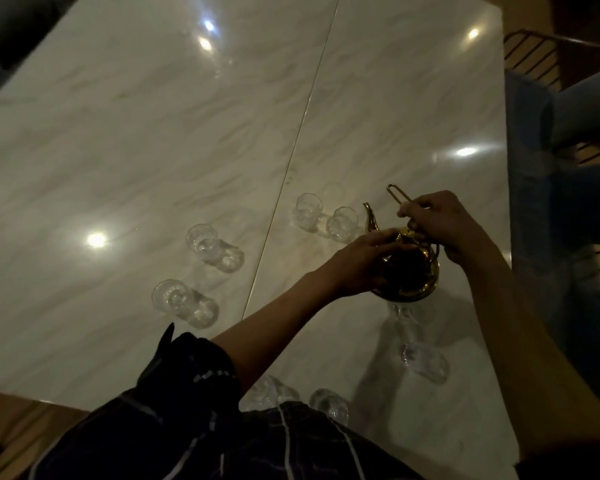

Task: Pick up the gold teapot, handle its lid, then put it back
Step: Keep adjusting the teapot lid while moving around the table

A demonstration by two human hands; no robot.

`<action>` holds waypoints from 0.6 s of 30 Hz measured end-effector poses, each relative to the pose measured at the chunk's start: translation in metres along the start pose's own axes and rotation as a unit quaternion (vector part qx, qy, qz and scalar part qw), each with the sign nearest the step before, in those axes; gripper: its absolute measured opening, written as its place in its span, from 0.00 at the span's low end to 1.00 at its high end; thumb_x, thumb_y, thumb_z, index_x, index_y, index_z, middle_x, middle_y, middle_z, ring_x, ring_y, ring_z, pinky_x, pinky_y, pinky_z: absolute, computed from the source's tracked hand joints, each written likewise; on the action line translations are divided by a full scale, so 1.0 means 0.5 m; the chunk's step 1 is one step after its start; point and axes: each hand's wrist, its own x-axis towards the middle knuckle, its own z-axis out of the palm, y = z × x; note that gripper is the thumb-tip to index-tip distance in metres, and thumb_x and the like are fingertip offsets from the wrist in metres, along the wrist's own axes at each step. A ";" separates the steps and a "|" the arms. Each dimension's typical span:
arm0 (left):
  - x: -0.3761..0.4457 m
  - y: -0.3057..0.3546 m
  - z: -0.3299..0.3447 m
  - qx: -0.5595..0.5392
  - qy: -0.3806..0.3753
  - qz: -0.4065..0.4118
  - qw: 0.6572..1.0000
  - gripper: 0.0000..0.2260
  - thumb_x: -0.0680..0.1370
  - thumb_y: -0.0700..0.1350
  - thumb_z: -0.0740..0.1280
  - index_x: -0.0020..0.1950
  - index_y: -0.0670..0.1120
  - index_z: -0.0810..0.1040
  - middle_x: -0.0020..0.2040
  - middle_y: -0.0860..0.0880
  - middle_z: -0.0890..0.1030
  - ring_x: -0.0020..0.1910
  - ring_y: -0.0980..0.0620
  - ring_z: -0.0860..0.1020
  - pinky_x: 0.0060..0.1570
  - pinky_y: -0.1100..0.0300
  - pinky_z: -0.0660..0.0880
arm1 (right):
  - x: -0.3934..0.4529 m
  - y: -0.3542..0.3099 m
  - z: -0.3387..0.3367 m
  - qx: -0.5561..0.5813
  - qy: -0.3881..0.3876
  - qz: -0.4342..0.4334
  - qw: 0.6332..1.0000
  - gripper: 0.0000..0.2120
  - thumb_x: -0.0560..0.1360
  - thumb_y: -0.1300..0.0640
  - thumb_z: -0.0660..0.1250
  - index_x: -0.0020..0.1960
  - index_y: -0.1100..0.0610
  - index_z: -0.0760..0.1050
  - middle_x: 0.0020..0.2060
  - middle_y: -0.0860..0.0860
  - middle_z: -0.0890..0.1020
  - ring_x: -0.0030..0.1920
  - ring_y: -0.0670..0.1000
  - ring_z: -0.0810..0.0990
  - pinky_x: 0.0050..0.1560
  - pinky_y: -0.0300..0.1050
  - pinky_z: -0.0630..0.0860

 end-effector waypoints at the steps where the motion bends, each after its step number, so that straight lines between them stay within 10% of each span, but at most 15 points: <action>1: -0.006 -0.004 -0.002 0.005 0.006 0.000 1.000 0.31 0.74 0.37 0.74 0.76 0.44 0.73 0.79 0.40 0.67 0.76 0.39 0.68 0.69 0.49 0.72 | 0.000 -0.003 0.005 -0.001 -0.001 -0.005 1.000 0.10 0.76 0.55 0.67 0.46 0.60 0.82 0.35 0.57 0.80 0.35 0.53 0.79 0.35 0.45 0.76; 13: -0.063 -0.031 -0.069 0.033 0.029 -0.058 0.997 0.35 0.75 0.39 0.76 0.80 0.50 0.68 0.82 0.43 0.61 0.78 0.40 0.65 0.60 0.58 0.68 | 0.019 -0.080 0.065 -0.017 -0.034 -0.077 0.996 0.10 0.76 0.55 0.66 0.46 0.61 0.83 0.33 0.56 0.80 0.34 0.51 0.78 0.34 0.43 0.74; 18: -0.066 -0.051 -0.089 0.003 0.013 -0.074 0.997 0.37 0.75 0.41 0.77 0.81 0.53 0.66 0.84 0.46 0.59 0.79 0.40 0.65 0.67 0.46 0.76 | 0.035 -0.108 0.082 -0.044 -0.031 -0.083 0.995 0.11 0.75 0.54 0.67 0.47 0.60 0.83 0.34 0.56 0.81 0.36 0.51 0.80 0.39 0.45 0.75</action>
